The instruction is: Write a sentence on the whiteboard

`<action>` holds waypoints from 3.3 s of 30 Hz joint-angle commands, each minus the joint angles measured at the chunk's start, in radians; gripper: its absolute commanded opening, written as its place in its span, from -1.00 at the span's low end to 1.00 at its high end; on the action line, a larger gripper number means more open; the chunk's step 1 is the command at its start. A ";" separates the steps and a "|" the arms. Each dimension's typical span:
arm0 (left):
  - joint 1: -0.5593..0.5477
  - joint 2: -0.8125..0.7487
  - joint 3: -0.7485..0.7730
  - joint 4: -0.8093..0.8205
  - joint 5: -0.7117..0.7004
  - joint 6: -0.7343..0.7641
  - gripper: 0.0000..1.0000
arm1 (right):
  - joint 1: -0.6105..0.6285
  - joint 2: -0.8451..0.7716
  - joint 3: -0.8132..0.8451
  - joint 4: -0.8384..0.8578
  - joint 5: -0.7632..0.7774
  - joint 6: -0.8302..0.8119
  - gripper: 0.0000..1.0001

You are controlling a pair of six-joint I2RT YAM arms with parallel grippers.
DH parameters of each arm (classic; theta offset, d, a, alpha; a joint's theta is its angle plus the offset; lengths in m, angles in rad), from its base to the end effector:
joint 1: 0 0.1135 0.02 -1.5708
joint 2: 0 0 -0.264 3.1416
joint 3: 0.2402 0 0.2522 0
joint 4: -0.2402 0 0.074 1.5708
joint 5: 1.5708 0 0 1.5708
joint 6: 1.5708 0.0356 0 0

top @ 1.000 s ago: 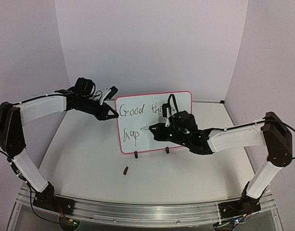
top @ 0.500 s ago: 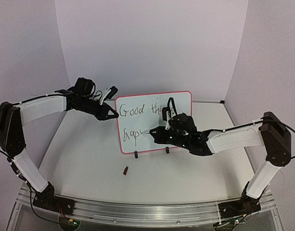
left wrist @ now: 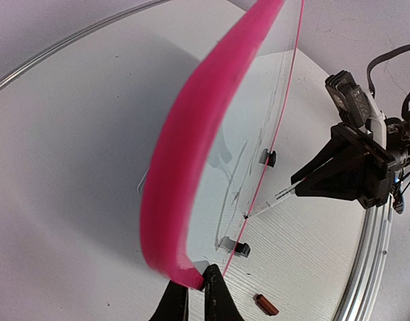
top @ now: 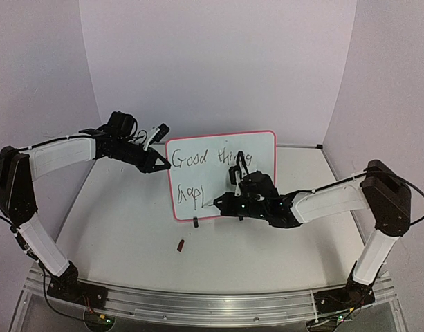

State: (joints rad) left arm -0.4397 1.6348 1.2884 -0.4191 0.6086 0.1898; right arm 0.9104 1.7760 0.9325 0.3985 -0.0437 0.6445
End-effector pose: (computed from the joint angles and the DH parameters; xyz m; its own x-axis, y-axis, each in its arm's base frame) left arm 0.3190 -0.1725 0.2787 -0.4795 0.3966 -0.7828 0.8276 0.5011 -0.2530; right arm 0.2321 0.3013 0.1817 -0.6996 0.0777 -0.7103 -0.4914 0.6693 0.5573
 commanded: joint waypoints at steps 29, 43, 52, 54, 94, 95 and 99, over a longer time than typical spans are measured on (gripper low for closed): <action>-0.027 0.045 -0.003 -0.046 -0.074 0.034 -1.00 | -0.002 -0.096 0.026 0.050 0.086 -0.048 -1.00; -0.027 0.042 -0.002 -0.047 -0.074 0.035 -1.00 | -0.005 -0.056 0.076 0.074 0.069 -0.063 -1.00; -0.027 0.041 -0.002 -0.048 -0.076 0.035 -1.00 | -0.004 -0.076 0.048 0.074 0.121 -0.058 -1.00; -0.027 0.042 -0.001 -0.048 -0.076 0.035 -1.00 | -0.004 -0.091 0.035 0.072 0.137 -0.061 -1.00; -0.027 0.044 -0.001 -0.047 -0.073 0.036 -1.00 | -0.005 -0.187 -0.055 0.060 0.102 -0.047 -1.00; -0.026 0.044 -0.001 -0.047 -0.073 0.036 -1.00 | -0.006 -0.199 -0.065 0.060 0.113 -0.045 -1.00; -0.028 0.046 0.000 -0.048 -0.072 0.034 -1.00 | -0.008 -0.197 -0.076 0.056 0.137 -0.047 -1.00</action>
State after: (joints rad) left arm -0.4397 1.6356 1.2884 -0.4179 0.6075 0.1867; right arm 0.9081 1.6017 0.8699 0.4336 0.0444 0.5957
